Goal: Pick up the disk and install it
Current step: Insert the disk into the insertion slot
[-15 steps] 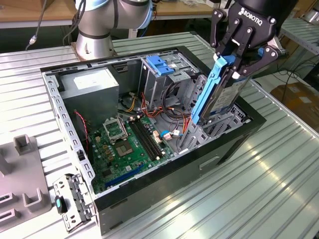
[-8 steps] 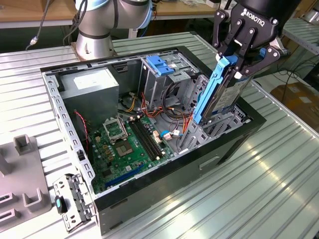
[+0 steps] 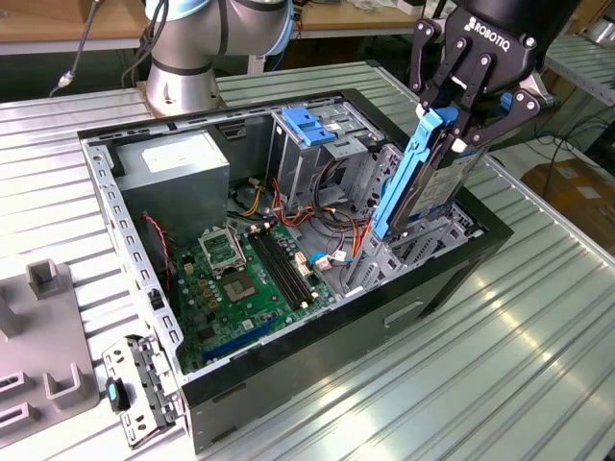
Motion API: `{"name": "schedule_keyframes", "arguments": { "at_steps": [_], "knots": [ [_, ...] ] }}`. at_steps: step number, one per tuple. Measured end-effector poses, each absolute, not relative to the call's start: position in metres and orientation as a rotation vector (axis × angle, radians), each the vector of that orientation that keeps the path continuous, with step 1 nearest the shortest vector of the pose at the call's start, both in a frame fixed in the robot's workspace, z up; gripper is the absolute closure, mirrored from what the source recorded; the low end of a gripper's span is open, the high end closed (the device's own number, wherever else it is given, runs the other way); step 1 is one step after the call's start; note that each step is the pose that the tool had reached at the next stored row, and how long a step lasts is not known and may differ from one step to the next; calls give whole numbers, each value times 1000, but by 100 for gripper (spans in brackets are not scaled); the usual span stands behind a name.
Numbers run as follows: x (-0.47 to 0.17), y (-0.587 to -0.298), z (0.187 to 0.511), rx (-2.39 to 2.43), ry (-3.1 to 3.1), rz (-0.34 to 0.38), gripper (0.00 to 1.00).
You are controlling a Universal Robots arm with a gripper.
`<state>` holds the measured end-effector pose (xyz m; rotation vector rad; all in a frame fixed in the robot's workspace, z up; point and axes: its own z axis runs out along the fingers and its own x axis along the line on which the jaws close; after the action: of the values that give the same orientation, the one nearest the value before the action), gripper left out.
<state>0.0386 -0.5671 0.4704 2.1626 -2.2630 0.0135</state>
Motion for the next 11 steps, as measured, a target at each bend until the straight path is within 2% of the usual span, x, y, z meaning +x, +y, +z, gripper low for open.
{"name": "schedule_keyframes", "arguments": {
  "at_steps": [11],
  "knots": [
    [60, -564, 459, 2207, -2221, 13, 63]
  ]
}}
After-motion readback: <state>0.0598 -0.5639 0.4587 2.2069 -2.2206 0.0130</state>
